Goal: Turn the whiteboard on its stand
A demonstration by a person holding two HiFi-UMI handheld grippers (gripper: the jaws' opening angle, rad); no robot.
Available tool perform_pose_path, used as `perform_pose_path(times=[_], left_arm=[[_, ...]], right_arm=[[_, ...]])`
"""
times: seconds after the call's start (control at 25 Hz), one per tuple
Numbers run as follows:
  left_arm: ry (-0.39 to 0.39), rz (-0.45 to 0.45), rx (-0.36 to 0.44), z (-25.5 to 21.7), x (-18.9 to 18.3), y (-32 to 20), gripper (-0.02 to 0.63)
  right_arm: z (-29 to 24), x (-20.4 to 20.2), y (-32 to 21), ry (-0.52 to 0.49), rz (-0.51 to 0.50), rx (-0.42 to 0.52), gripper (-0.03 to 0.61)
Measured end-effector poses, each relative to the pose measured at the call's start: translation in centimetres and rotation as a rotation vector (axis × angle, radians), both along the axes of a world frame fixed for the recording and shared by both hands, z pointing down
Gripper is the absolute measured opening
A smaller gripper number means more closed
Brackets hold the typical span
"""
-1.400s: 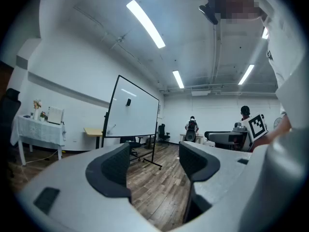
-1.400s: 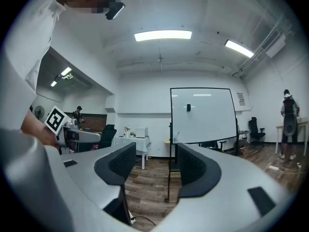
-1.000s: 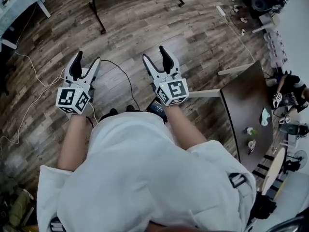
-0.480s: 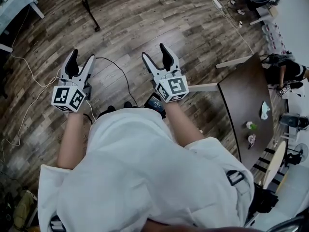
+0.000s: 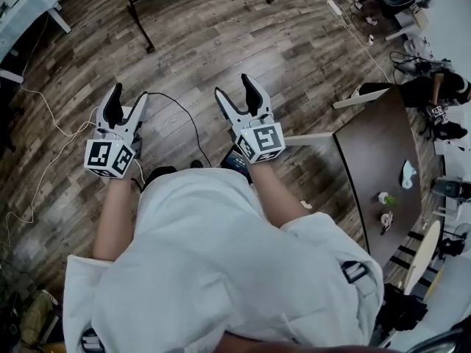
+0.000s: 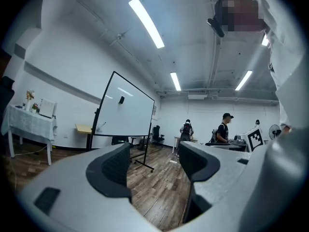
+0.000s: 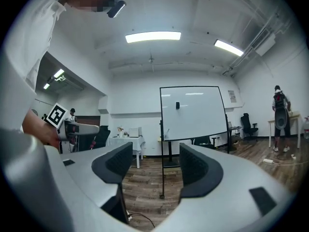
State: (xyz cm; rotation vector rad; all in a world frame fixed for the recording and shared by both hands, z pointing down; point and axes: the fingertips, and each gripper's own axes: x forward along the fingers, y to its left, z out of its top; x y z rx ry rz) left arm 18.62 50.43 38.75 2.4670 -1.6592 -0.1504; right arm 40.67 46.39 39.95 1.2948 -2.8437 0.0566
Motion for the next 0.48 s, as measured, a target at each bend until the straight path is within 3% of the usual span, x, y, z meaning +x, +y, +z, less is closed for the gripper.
perform_pose_path(times=[0.48], left_arm=[[0.030,-0.016,-0.035,1.5,-1.1,-3.1,0.304]], right_arm=[[2.3,-0.5,-3.7,-0.016,0.000,-0.056,0.281]])
